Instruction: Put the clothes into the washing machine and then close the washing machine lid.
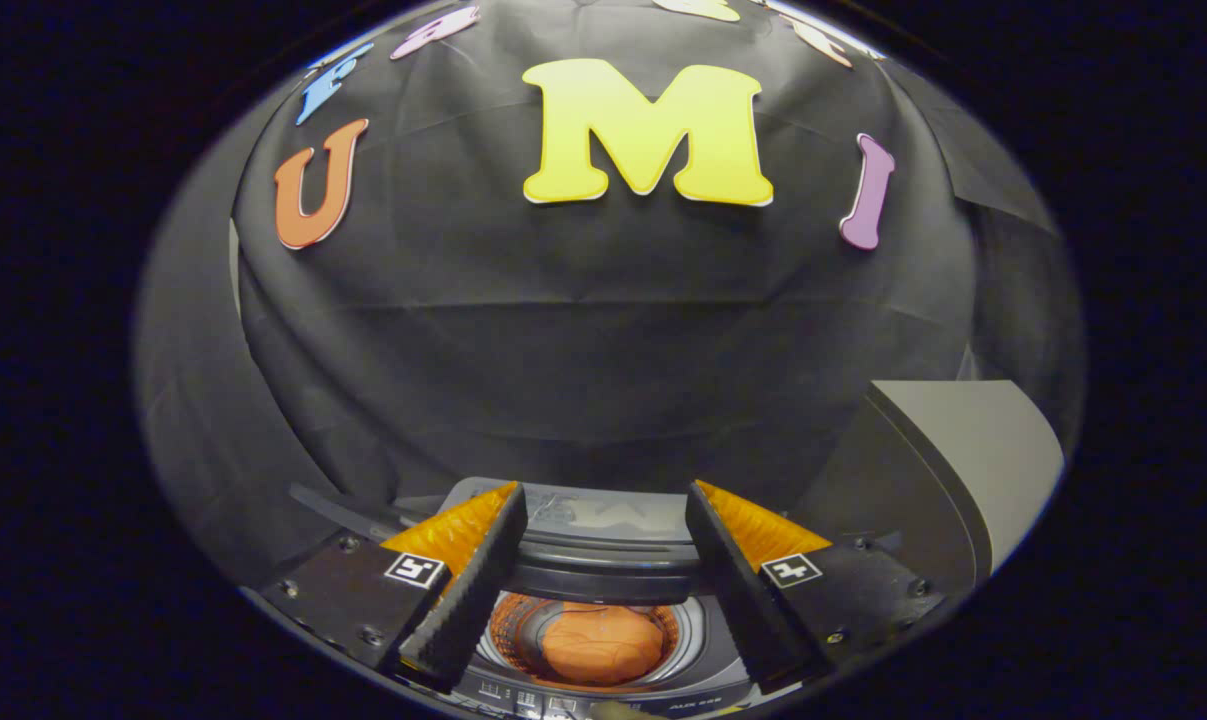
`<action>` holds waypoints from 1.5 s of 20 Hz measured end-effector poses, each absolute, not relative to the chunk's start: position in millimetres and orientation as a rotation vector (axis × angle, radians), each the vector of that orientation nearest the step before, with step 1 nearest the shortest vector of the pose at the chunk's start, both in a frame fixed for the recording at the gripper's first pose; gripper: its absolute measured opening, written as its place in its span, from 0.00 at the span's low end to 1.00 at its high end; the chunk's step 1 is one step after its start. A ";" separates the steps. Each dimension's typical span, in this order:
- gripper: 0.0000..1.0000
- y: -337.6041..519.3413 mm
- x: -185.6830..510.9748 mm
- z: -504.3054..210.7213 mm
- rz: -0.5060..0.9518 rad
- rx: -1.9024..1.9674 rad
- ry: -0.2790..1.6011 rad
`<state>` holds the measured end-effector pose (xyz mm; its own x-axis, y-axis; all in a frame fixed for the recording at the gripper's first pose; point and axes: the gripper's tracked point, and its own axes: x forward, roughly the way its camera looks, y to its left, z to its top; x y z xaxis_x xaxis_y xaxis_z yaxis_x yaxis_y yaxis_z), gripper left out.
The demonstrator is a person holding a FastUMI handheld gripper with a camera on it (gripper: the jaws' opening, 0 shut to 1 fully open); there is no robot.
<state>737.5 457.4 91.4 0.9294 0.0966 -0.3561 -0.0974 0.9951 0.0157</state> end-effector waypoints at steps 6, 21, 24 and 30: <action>1.00 457.3 733.6 64.7 0.108 -0.010 0.498; 1.00 462.4 709.1 35.3 0.133 -0.056 0.586; 1.00 458.8 698.7 43.4 0.138 -0.056 0.564; 1.00 438.6 654.5 78.9 0.147 -0.056 0.486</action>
